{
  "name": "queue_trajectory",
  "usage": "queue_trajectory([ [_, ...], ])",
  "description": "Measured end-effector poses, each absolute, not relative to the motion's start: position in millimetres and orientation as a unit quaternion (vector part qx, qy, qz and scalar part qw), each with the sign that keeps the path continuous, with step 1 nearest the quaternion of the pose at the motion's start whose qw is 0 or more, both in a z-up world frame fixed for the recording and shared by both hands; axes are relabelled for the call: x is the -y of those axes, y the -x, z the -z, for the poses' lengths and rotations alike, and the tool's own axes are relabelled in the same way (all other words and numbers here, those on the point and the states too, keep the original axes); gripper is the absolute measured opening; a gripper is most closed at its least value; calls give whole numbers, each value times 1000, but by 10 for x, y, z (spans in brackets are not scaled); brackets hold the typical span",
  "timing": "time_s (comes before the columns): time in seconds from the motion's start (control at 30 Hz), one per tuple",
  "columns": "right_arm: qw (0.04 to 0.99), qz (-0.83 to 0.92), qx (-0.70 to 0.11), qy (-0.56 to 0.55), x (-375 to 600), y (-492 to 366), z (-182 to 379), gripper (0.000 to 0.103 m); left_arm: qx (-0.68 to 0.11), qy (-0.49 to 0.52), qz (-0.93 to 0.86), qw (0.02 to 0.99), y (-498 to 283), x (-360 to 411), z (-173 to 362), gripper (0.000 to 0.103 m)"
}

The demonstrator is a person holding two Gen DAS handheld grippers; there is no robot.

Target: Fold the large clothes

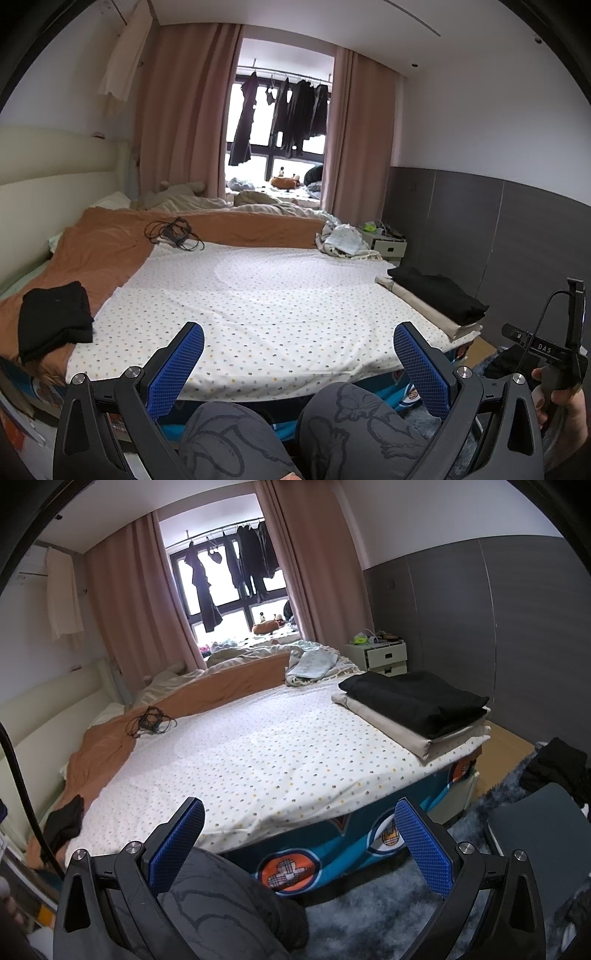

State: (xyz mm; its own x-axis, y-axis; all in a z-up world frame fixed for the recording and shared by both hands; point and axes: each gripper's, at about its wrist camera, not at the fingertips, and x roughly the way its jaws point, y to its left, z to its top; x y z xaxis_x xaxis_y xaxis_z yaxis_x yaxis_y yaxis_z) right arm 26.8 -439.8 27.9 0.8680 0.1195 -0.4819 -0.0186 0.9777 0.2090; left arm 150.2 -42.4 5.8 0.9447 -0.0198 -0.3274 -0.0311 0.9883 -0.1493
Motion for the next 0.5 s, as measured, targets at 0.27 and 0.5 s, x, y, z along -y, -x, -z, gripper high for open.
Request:
queue_trajectory([
  [0.27,962,-39,-252,-98,4406,-231,-284,103,-160,77,-4,984,-1429,427,-67,102],
  [0.5,962,-39,-254,-92,4464,-126,-297,103,-154,82,-1,985,-1356,438,-61,102],
])
